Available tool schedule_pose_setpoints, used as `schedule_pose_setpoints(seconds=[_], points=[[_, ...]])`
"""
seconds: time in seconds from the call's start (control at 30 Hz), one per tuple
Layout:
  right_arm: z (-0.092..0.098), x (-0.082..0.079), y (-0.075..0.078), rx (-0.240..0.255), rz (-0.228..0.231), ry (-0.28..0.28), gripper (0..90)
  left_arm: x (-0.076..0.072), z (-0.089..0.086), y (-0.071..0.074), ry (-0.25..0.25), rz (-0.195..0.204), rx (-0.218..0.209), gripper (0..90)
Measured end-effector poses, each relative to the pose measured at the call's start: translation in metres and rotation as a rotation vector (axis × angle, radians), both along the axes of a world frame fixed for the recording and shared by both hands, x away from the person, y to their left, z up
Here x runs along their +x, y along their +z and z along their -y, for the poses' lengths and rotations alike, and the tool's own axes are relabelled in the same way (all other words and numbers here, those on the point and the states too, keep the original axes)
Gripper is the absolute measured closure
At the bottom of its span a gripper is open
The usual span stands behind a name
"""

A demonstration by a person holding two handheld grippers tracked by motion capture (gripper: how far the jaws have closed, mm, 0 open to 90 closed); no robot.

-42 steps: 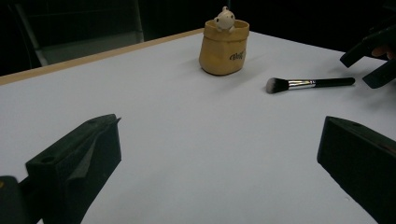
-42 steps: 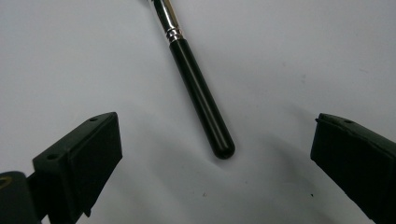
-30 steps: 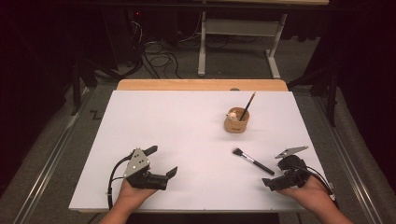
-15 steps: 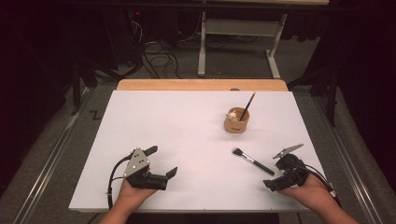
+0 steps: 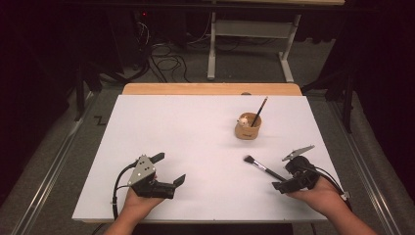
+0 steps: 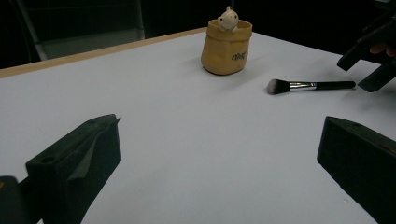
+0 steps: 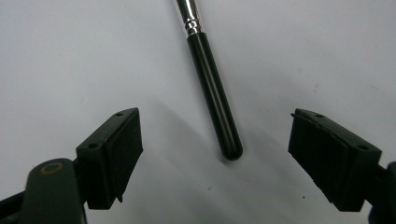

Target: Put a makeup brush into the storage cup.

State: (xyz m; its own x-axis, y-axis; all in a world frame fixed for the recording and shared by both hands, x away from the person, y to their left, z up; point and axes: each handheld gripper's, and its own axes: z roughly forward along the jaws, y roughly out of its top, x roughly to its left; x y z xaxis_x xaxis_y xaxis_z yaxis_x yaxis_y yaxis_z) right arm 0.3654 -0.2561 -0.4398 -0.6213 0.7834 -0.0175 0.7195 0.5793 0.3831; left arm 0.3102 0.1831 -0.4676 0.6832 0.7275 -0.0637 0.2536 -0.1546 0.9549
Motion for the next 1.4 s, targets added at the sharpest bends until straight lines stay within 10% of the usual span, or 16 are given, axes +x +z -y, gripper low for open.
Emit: schedule_pose_setpoints(seconds=[1.4], points=[[-0.045, 0.037, -0.005, -0.045, -0.026, 0.121, 47.8, -0.001, -0.002, 0.002, 0.007, 0.014, -0.003, 0.4]])
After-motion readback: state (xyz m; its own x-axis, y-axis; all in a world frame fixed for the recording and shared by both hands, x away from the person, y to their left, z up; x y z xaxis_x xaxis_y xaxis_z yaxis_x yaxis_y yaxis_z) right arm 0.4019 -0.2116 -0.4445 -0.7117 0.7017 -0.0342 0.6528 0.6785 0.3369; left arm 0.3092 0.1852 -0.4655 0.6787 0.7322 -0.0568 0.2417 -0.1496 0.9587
